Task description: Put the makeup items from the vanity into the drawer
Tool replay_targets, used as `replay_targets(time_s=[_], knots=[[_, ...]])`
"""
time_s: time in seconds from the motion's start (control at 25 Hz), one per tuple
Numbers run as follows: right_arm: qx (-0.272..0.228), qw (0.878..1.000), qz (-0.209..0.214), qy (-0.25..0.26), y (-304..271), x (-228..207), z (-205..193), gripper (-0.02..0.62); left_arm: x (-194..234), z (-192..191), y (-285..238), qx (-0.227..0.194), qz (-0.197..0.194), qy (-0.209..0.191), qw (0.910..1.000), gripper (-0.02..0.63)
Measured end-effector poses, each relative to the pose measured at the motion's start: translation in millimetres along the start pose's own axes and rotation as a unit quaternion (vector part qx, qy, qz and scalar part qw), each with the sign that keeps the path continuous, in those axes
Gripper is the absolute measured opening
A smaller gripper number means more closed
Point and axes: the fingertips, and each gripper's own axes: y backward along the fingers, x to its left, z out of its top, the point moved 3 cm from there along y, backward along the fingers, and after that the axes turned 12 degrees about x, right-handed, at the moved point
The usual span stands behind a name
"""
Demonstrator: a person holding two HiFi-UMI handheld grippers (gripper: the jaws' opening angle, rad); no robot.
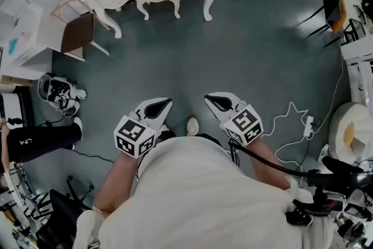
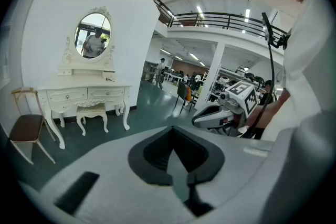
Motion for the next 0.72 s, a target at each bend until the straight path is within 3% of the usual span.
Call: replay_targets(time_s=[0.4,0.72], knots=[[-0.003,1.0,0.004,0.01,-2.0,-8.7,1.3,-0.001,3.0,10.3,1.3,-0.018,0.018,0.0,0.9997,0.0],[0.002,1.0,0.013,0.003,-34.1,-32.3,15.9,0.003,45.6,19.4,-2.6,-0.022,0.025,0.021,0.9992,0.0]])
